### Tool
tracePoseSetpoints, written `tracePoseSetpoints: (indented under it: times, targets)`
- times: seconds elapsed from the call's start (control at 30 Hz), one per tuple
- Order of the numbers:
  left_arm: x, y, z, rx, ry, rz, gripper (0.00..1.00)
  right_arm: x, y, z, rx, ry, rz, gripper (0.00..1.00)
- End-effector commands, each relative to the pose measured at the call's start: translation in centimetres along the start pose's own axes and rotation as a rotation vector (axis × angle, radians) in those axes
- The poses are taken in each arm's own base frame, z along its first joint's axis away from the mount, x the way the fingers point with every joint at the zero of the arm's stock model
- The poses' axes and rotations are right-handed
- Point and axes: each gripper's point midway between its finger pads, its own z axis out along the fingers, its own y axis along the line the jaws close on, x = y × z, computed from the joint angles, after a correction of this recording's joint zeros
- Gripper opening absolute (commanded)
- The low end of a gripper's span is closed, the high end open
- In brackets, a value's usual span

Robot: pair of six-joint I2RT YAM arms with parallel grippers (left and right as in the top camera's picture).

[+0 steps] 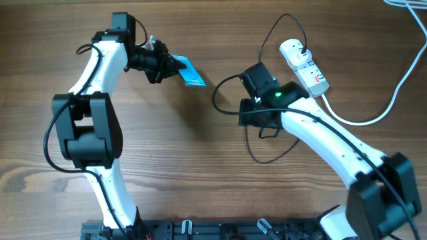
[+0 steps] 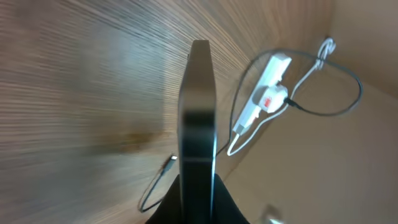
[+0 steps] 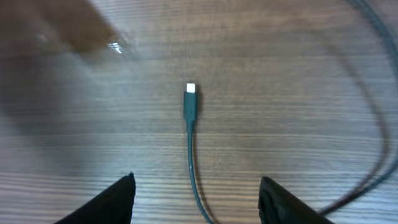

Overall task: Plug charger to phone and switch on socket
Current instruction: 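Move the right gripper down and grasp the black USB-C plug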

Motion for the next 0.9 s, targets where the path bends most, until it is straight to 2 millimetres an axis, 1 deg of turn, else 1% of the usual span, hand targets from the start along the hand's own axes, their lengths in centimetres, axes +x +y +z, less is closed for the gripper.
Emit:
tracePoseSetpoints:
  times: [0.0, 0.07, 0.13, 0.2, 0.3, 0.33, 0.47, 0.53, 0.87]
  targets:
    - [-0.1, -0.3, -1.8, 0.007, -0.032, 0.017, 0.04, 0.7, 0.2, 3.6, 0.007, 0.062, -0.028, 0.59]
    - [-0.1, -0.3, -1.8, 0.007, -0.032, 0.017, 0.04, 0.9, 0.1, 5.0, 0.023, 0.085, -0.028, 0.55]
    - [0.0, -0.3, -1.8, 0.005, -0.03, 0.015, 0.04, 1.5, -0.2, 6.6, 0.047, 0.121, -0.018, 0.53]
    - [-0.1, -0.3, -1.8, 0.006, -0.031, 0.015, 0.04, 2.0, -0.5, 7.9, 0.065, 0.148, -0.018, 0.48]
    - [-0.1, -0.3, -1.8, 0.006, -0.031, 0.015, 0.04, 2.6, -0.8, 9.0, 0.08, 0.176, -0.018, 0.46]
    - [-0.1, -0.3, -1.8, 0.006, -0.031, 0.015, 0.04, 2.7, -0.9, 9.3, 0.084, 0.184, -0.018, 0.44]
    - [-0.1, -0.3, -1.8, 0.006, -0.03, 0.015, 0.04, 2.8, -0.7, 9.5, 0.075, 0.189, -0.017, 0.36]
    - [-0.1, -0.3, -1.8, 0.006, -0.031, 0.015, 0.04, 3.1, -0.2, 9.5, 0.045, 0.206, -0.014, 0.28]
    - [-0.1, -0.3, -1.8, 0.006, -0.03, 0.014, 0.04, 2.3, 0.4, 9.7, 0.023, 0.173, -0.015, 0.27]
